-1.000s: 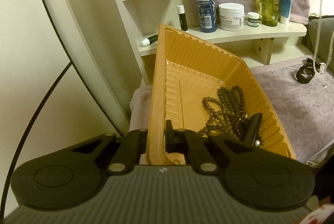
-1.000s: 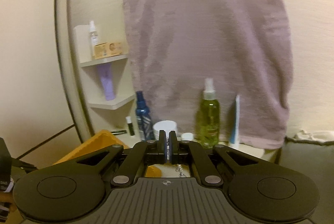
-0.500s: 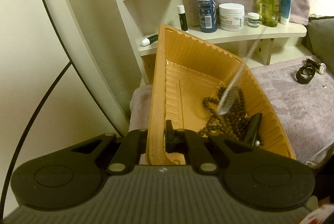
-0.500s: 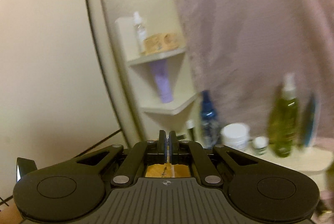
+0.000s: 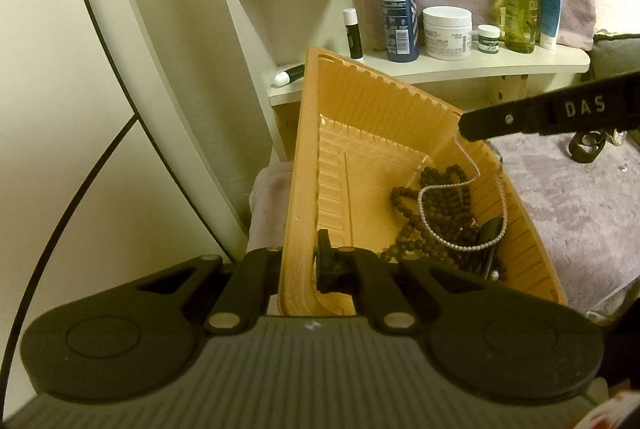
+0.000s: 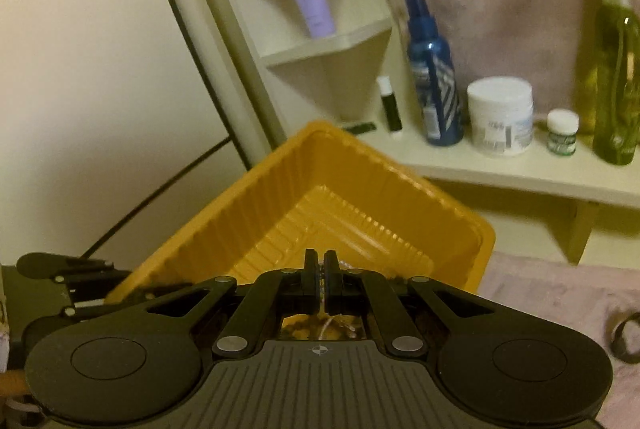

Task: Organize jewelry
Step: 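Open the right gripper to drop the pearls into the tray, then move the open right gripper toward the small gold charm on the towel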

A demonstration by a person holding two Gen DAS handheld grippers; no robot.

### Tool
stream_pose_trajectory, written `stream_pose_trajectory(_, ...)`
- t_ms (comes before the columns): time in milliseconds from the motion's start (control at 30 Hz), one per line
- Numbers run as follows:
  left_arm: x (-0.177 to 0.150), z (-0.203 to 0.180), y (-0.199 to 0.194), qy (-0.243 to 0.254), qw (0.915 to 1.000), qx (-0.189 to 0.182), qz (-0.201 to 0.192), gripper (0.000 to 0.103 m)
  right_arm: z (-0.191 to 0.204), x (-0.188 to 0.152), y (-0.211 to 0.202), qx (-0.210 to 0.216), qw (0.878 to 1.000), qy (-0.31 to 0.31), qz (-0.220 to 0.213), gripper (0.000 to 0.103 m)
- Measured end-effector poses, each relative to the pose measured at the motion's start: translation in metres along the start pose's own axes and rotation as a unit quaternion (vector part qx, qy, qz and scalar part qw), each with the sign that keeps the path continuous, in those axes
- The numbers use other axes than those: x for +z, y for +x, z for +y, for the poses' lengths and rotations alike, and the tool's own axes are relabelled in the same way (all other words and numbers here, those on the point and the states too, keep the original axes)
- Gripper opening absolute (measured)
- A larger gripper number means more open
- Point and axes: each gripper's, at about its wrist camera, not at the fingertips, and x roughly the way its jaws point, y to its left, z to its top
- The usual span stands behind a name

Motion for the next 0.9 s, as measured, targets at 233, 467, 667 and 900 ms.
stream_pose_trajectory(233, -0.001, 0.001, 0.001, -0.001, 1.0, 0.001, 0.0, 0.004, 0.001, 0.012, 0.006, 0.03, 0.999, -0.001, -0.011, 0.002)
stream_pose_trajectory(467, -0.002, 0.001, 0.001, 0.0, 1.0, 0.001, 0.0, 0.004, -0.02, 0.006, 0.004, 0.018, 0.999, 0.048, -0.014, 0.051)
stream_pose_trajectory(667, -0.001, 0.0, 0.002, 0.001, 1.0, 0.002, 0.0, 0.004, -0.041, 0.001, -0.021, -0.016, 0.997, 0.065, -0.039, 0.06)
stream_pose_trajectory(900, -0.001, 0.001, 0.001, 0.002, 1.0, 0.002, 0.0, 0.004, -0.075, -0.023, -0.069, -0.098, 0.99, 0.08, -0.067, 0.06)
